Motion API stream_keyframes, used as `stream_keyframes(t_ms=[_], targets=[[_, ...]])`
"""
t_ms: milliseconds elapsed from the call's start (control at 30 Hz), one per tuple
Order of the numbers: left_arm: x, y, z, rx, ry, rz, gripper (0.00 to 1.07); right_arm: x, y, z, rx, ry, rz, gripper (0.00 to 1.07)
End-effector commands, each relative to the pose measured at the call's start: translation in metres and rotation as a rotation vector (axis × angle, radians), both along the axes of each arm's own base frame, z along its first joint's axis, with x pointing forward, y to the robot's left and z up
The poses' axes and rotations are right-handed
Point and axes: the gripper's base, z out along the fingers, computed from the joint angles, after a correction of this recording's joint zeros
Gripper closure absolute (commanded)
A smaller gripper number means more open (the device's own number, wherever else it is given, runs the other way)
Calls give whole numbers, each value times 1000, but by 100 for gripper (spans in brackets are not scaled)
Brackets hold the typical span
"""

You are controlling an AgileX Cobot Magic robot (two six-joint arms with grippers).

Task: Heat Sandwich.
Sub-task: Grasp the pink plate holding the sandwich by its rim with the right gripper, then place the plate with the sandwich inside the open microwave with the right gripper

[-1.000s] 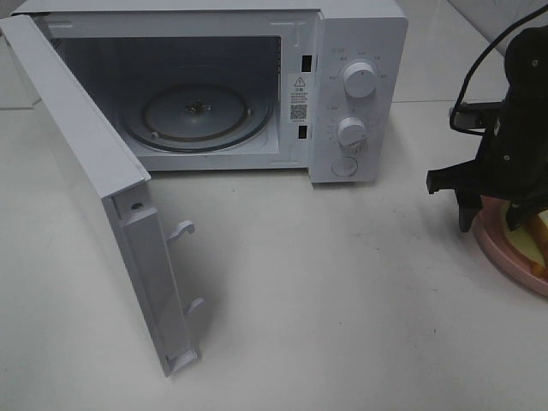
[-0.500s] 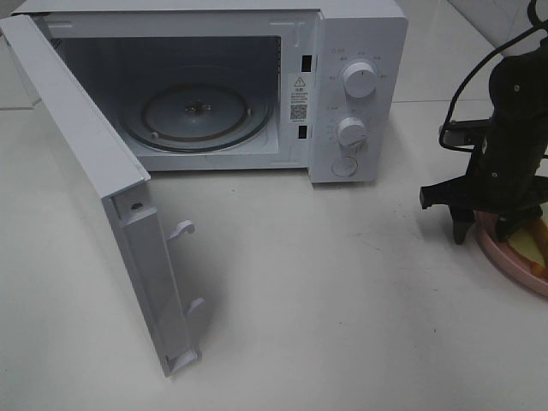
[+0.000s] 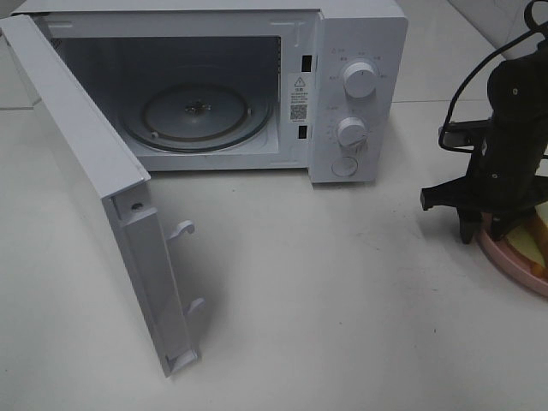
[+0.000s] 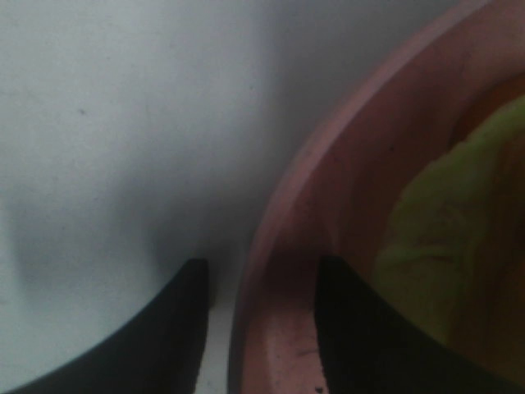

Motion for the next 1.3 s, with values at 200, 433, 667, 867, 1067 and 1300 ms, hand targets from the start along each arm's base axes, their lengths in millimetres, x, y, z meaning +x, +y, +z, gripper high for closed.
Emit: stream_keyframes(t_ms=[200, 433, 667, 867, 1067, 1300], targets=[[-2, 0, 0, -1, -28, -6, 30, -11, -3, -12, -12, 40, -4, 89], [-2, 0, 0, -1, -28, -6, 30, -16, -3, -17, -9, 47, 6, 107], [-2, 0, 0, -1, -28, -6, 30, -17, -4, -16, -13, 59, 37, 107], [-2, 0, 0, -1, -28, -6, 30, -17, -3, -5, -17, 49, 77, 107], [-2, 0, 0, -1, -28, -6, 30, -18, -4, 19, -15, -10, 77, 107], [-2, 0, 0, -1, -28, -6, 30, -23, -5, 40, -25, -25, 86, 107]])
